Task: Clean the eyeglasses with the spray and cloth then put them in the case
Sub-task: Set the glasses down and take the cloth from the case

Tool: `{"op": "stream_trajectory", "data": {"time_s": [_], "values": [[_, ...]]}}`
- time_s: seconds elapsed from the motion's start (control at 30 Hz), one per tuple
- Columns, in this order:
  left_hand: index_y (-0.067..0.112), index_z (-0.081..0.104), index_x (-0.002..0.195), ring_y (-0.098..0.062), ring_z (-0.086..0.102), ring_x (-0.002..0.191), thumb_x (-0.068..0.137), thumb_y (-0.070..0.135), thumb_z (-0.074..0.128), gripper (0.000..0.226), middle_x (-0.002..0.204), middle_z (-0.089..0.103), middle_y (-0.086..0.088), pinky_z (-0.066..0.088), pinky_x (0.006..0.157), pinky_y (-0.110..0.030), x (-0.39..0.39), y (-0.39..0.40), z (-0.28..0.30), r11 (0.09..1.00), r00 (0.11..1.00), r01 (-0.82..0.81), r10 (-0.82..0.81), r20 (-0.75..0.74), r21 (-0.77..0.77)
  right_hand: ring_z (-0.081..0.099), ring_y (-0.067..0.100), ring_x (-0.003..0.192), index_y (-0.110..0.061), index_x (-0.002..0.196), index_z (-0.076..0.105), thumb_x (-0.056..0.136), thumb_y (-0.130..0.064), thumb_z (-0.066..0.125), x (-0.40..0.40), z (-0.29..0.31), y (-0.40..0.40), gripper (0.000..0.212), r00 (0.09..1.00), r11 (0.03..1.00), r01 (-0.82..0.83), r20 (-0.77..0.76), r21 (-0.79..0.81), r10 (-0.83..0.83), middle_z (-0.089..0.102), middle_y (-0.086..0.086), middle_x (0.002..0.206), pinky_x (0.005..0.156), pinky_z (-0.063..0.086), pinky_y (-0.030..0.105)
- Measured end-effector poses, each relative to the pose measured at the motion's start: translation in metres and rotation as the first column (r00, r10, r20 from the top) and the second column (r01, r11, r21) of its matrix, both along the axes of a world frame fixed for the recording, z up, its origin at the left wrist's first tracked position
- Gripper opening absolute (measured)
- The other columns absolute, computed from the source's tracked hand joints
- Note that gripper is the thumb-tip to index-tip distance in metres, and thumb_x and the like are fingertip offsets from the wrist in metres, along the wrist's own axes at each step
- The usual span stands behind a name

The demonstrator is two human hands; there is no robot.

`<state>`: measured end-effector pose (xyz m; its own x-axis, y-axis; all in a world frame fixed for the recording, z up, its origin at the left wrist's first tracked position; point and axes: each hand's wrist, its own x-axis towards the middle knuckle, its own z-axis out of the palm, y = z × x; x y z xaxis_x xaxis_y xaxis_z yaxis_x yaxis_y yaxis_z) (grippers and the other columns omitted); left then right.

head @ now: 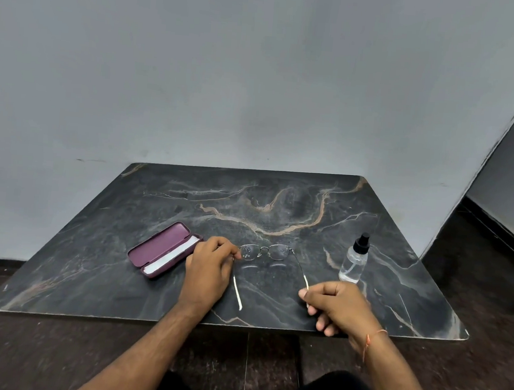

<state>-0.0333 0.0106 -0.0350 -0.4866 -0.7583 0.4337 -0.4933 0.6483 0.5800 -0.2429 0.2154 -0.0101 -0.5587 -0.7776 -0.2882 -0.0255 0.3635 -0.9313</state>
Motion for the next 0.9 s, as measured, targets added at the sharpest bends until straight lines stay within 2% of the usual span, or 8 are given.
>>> {"op": "stream_trajectory", "data": {"time_s": [0.17,0.43,0.63,0.77,0.9], "values": [[0.043,0.068,0.101,-0.011,0.053,0.112,0.103,0.016,0.067,0.026,0.116,0.061,0.023,0.040,0.095,-0.044,-0.002,-0.002,-0.003,1.000,1.000,-0.005,0.005,0.031,0.000,0.058,0.015,0.039,-0.004,0.092,0.077,0.090,-0.021,0.086,0.000,-0.004,-0.003,0.019,0.999,0.999,-0.016,-0.027,0.034,0.017,0.074,0.005,0.065,0.034,0.041,0.021],[0.045,0.069,0.105,-0.009,0.054,0.112,0.104,0.015,0.067,0.030,0.118,0.062,0.024,0.040,0.096,-0.043,-0.004,-0.003,-0.006,1.000,1.000,0.011,-0.011,0.028,0.000,0.060,0.016,0.039,-0.009,0.091,0.077,0.087,-0.026,0.089,-0.001,-0.006,-0.006,0.021,0.996,0.998,-0.023,-0.085,0.053,0.027,0.077,0.005,0.068,0.035,0.043,0.022],[0.044,0.065,0.127,-0.010,0.059,0.121,0.100,0.006,0.067,0.046,0.129,0.067,0.024,0.035,0.100,-0.039,-0.003,-0.003,-0.006,0.999,0.999,-0.036,0.036,0.040,-0.008,0.061,0.021,0.039,-0.019,0.106,0.074,0.082,-0.030,0.092,0.000,-0.006,-0.004,0.032,0.996,1.000,0.001,-0.084,0.021,0.001,0.077,0.006,0.068,0.035,0.044,0.024],[0.041,0.064,0.129,-0.008,0.062,0.119,0.102,0.013,0.068,0.039,0.125,0.069,0.025,0.037,0.104,-0.042,0.002,0.004,-0.004,0.997,0.996,-0.074,0.073,-0.056,-0.016,0.062,0.023,0.040,-0.025,0.114,0.070,0.078,-0.037,0.095,0.002,-0.005,-0.002,0.046,0.996,1.000,0.007,-0.092,-0.010,-0.008,0.077,0.007,0.069,0.036,0.045,0.024],[0.041,0.064,0.125,-0.004,0.061,0.116,0.101,0.023,0.067,0.031,0.121,0.066,0.026,0.031,0.103,-0.040,0.019,0.012,0.001,0.990,0.988,-0.102,0.089,-0.129,-0.094,0.065,0.026,0.041,-0.042,0.135,0.051,0.081,-0.043,0.092,0.003,-0.005,0.006,0.067,0.988,0.996,0.025,-0.150,-0.084,-0.037,0.072,0.015,0.070,0.036,0.047,0.025]]}}
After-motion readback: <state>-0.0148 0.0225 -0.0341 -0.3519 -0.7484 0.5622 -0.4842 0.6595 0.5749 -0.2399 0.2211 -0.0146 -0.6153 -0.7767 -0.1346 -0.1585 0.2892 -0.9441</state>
